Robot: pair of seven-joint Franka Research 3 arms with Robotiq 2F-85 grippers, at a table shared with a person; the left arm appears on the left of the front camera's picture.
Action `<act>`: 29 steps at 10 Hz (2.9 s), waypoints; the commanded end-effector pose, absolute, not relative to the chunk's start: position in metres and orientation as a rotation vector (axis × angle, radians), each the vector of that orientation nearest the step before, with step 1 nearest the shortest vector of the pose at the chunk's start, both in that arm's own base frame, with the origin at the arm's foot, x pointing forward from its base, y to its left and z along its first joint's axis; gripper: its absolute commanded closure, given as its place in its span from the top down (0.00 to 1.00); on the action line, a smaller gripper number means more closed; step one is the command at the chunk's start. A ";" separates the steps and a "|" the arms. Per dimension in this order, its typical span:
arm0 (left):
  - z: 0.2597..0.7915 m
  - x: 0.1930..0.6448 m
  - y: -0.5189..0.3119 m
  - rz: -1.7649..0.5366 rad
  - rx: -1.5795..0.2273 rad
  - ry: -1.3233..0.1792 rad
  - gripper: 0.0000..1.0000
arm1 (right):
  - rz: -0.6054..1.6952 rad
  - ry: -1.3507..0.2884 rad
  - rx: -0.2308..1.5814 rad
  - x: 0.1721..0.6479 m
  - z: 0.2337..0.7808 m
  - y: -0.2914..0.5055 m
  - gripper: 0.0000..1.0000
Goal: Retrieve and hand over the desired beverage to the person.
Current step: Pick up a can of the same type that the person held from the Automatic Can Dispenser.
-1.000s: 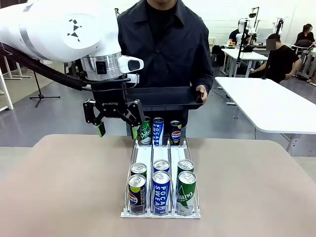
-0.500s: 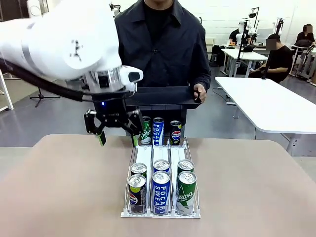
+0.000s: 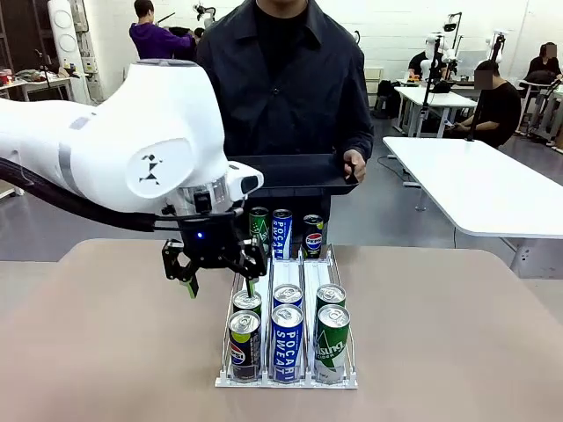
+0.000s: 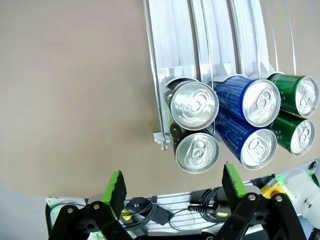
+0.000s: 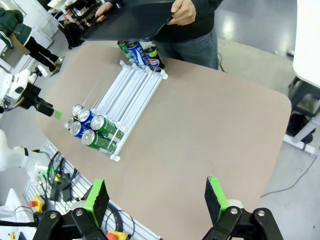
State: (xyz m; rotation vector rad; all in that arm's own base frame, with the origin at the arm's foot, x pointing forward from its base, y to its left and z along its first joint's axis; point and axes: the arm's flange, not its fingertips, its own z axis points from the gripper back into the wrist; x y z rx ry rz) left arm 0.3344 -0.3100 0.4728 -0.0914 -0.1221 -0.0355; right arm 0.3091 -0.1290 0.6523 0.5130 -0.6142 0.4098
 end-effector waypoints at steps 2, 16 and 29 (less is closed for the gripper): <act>0.461 0.332 -0.327 -0.043 -0.064 -0.127 1.00 | 0.427 -0.626 0.547 0.311 0.652 -0.129 1.00; 0.417 0.337 -0.349 -0.067 -0.043 -0.094 1.00 | 0.427 -0.626 0.547 0.311 0.652 -0.129 1.00; 0.403 0.346 -0.347 -0.054 -0.012 -0.080 0.00 | 0.427 -0.626 0.547 0.311 0.652 -0.129 1.00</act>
